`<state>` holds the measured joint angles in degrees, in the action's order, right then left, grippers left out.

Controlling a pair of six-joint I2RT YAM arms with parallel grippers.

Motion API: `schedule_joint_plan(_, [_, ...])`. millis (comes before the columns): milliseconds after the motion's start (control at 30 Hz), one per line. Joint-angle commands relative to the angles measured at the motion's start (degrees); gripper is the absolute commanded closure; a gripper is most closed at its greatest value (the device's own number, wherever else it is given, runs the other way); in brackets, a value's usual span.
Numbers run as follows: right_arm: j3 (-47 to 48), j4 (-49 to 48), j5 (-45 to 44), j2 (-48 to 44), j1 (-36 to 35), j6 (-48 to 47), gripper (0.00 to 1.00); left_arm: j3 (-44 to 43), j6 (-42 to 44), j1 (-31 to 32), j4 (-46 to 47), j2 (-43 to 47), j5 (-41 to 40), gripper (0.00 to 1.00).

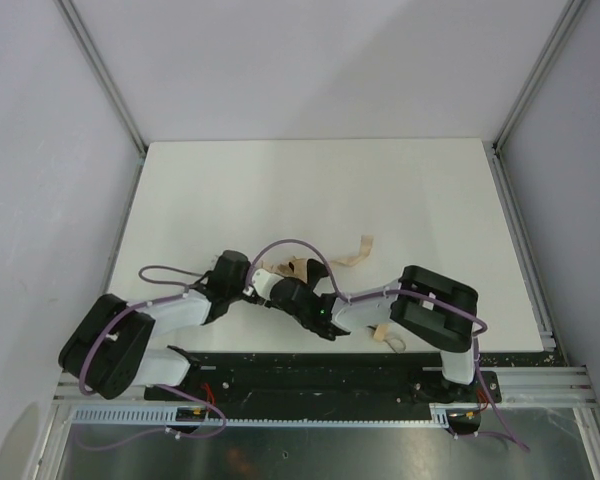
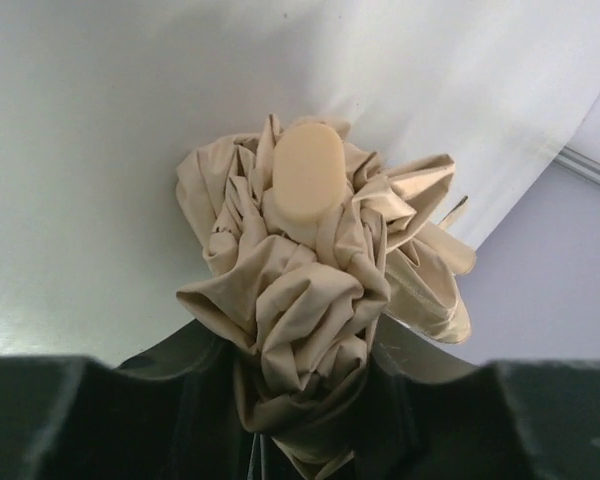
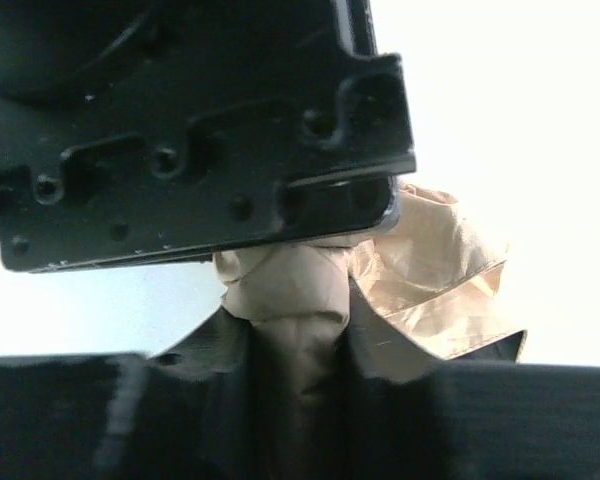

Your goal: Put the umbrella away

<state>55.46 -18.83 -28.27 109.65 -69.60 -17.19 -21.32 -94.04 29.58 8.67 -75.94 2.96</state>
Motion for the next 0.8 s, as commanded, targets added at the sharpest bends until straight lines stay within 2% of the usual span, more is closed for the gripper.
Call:
schedule_joint_plan(0, [-3.0, 2.94, 8.85, 2.25, 4.86, 6.11, 0.99, 2.48, 1.5, -0.31, -4.82, 5.66, 0.09, 0.54])
schedule_joint_plan(133, [-3.72, 3.32, 21.08, 1.4, 7.76, 7.49, 1.0, 5.47, 4.65, -1.12, -4.55, 15.34, -5.72, 0.11])
schedule_joint_plan(200, [-3.86, 3.13, 28.32, 1.41, 10.5, 9.12, 1.0, 7.47, 5.91, -2.41, -4.54, 20.71, -7.04, 0.03])
schedule_joint_plan(333, [-2.73, 3.39, 43.25, 1.68, 16.72, 13.16, 1.0, 10.41, 8.23, -5.19, -4.39, 30.81, -7.9, 0.01])
schedule_joint_plan(500, [-1.04, 3.43, 54.23, 3.92, 21.64, 18.3, 1.0, 11.46, 9.32, -5.93, -3.13, 36.45, -8.37, 0.0])
schedule_joint_plan(600, [0.81, 3.72, 58.82, 6.26, 23.46, 21.46, 1.0, 10.39, 8.28, -5.94, -2.4, 33.54, -7.27, 0.0])
schedule_joint_plan(767, [2.76, 4.13, 63.67, 9.29, 24.91, 25.58, 1.0, 6.56, 6.06, -5.01, -0.42, 22.25, -3.74, 0.01])
